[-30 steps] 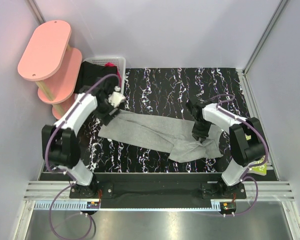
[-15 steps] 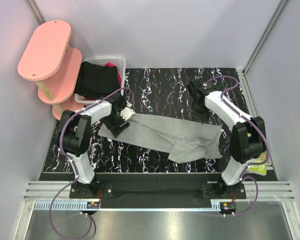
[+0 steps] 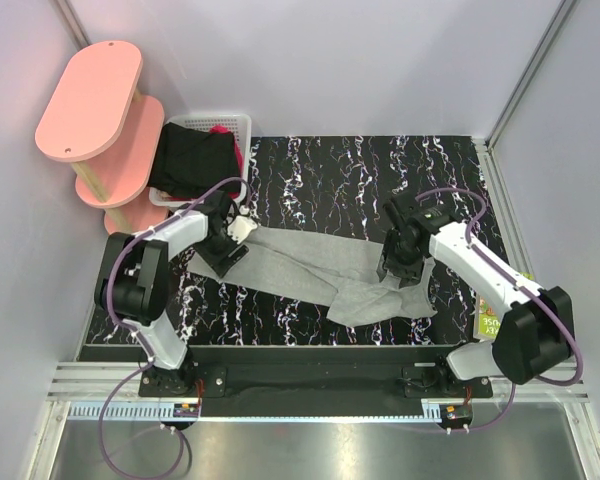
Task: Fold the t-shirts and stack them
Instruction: Fold the other side of the tshirt into a rectangle
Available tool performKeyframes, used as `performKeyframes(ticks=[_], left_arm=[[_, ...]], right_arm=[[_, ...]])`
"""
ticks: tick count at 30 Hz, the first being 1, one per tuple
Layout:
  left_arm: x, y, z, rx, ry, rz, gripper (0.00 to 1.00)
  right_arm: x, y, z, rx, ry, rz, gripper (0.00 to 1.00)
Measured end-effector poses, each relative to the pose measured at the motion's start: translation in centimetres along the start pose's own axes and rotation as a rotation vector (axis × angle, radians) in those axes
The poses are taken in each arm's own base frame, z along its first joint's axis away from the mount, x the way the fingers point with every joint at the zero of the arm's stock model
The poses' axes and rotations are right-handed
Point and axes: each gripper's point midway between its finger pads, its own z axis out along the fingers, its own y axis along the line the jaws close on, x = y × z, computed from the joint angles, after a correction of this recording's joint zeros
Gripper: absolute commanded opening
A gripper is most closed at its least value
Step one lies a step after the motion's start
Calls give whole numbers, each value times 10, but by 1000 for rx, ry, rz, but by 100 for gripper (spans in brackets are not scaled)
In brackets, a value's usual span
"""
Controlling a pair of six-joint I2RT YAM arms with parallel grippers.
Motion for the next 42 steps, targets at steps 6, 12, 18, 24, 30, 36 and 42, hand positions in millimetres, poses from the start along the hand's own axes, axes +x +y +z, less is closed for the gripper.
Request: performKeyframes(ticks=[6, 12, 18, 24, 30, 36, 42], left_arm=[[12, -6, -3, -12, -18, -3, 69], [43, -21, -9, 1, 8, -7, 68], [57, -30, -25, 11, 9, -5, 68], [65, -36, -28, 22, 15, -5, 68], [73, -41, -27, 40, 42, -5, 67], [48, -30, -52, 37, -8, -5, 68], [-19, 6, -73, 0, -136, -17, 67]], right_arm=[[16, -5, 25, 43, 100, -5, 56], [23, -10, 53, 97, 157, -16, 56], [19, -14, 80, 165, 183, -40, 55], [-6, -3, 105, 204, 179, -61, 54], [-25, 5, 115, 198, 171, -60, 54], [-25, 5, 115, 194, 175, -68, 56], [-39, 13, 103, 185, 129, -78, 58]])
